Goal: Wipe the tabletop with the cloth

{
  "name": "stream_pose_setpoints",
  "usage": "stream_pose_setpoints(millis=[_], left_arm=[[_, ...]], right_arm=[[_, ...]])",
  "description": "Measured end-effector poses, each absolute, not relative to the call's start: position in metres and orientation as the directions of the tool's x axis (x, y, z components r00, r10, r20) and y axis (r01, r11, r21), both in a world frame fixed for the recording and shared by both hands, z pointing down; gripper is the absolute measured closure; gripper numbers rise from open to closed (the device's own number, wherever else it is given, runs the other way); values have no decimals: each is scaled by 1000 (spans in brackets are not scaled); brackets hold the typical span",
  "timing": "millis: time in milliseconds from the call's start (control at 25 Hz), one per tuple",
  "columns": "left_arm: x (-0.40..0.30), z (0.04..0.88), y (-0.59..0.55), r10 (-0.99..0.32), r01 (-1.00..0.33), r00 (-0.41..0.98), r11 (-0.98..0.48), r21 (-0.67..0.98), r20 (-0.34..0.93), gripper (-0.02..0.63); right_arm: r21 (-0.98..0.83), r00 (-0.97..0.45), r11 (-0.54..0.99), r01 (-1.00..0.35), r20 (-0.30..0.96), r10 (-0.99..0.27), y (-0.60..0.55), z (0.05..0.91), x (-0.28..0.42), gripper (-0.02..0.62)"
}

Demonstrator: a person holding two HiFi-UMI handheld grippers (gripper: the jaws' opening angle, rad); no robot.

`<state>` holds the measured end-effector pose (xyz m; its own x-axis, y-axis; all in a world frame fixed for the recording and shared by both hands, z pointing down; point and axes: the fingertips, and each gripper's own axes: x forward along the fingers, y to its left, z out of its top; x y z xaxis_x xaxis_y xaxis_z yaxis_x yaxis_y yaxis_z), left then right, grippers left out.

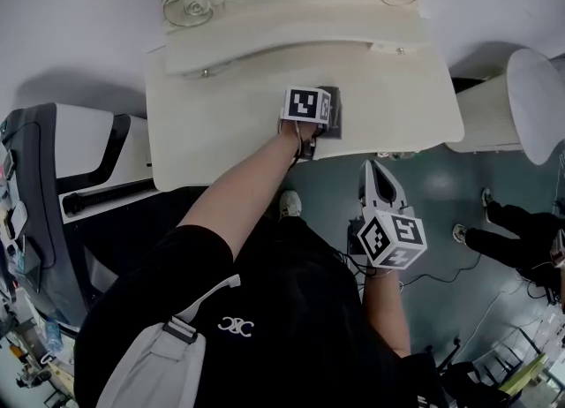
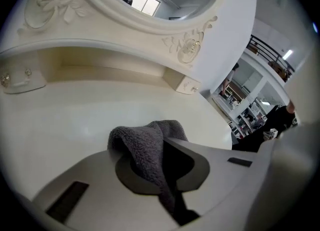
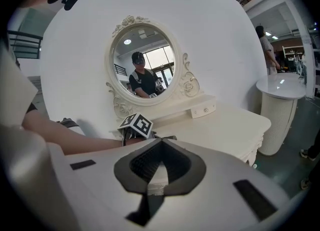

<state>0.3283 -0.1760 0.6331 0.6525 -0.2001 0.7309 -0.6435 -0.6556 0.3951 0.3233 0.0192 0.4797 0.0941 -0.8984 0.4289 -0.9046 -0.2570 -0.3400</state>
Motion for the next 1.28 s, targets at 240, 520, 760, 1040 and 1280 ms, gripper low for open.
stream_pose_setpoints(millis=[240, 520, 760, 1040, 1280], left_arm=[[258, 633, -197, -259, -697, 626, -608, 379, 736, 588], [136, 631, -222, -361, -788, 570, -495, 366, 738, 588], [42, 630, -229, -433, -840, 514, -426, 335, 740, 588], [-49, 628, -234, -504, -892, 436, -350, 285, 746, 588], [-60, 619, -230, -534, -888, 439, -380, 259, 722, 588]], right_arm=[[-353, 29, -196, -915, 426, -904, -5, 476, 295, 584], [-370, -105, -61, -927, 413, -905, -37, 472, 220, 584], [-374, -189, 28, -927, 399, -897, -53, 465, 166, 584], [-365, -235, 88, -927, 380, -895, -61, 454, 132, 584], [-337, -174, 50, -940, 350, -921, -63, 444, 128, 584]])
